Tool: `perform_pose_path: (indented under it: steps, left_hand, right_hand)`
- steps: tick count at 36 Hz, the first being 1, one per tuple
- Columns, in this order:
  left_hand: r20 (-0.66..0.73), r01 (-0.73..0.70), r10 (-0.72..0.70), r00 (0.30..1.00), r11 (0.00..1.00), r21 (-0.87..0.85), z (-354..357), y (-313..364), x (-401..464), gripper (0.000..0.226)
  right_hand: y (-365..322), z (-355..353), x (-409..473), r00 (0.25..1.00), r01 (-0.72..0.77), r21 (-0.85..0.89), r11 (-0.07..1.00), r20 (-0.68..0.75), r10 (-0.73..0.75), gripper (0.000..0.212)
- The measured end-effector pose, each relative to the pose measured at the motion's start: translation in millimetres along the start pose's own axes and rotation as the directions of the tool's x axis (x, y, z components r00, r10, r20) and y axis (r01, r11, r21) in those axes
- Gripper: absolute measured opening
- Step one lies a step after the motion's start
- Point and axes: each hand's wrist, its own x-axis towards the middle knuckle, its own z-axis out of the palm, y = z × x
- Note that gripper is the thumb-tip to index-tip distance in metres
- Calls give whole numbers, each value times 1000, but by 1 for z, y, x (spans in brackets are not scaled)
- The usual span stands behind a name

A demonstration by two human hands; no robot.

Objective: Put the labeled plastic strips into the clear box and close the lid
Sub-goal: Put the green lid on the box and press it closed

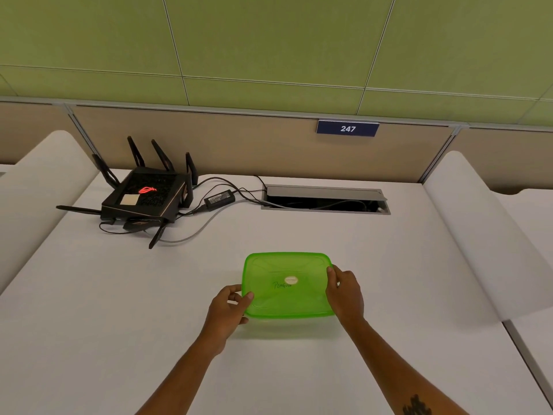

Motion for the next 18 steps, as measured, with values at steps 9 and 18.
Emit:
perform_pose_path:
  steps: [9,18]
  left_hand:
    - [19,-36,35,999,999,22,-1,-2,-1,29]
    - [29,-60,60,998,998,19,0,-5,-1,26]
  right_hand:
    - [-5,-2,-1,1000,9,-91,996,-28,-12,35]
    - [-6,-2,-3,1000,7,-117,993,-15,-9,38]
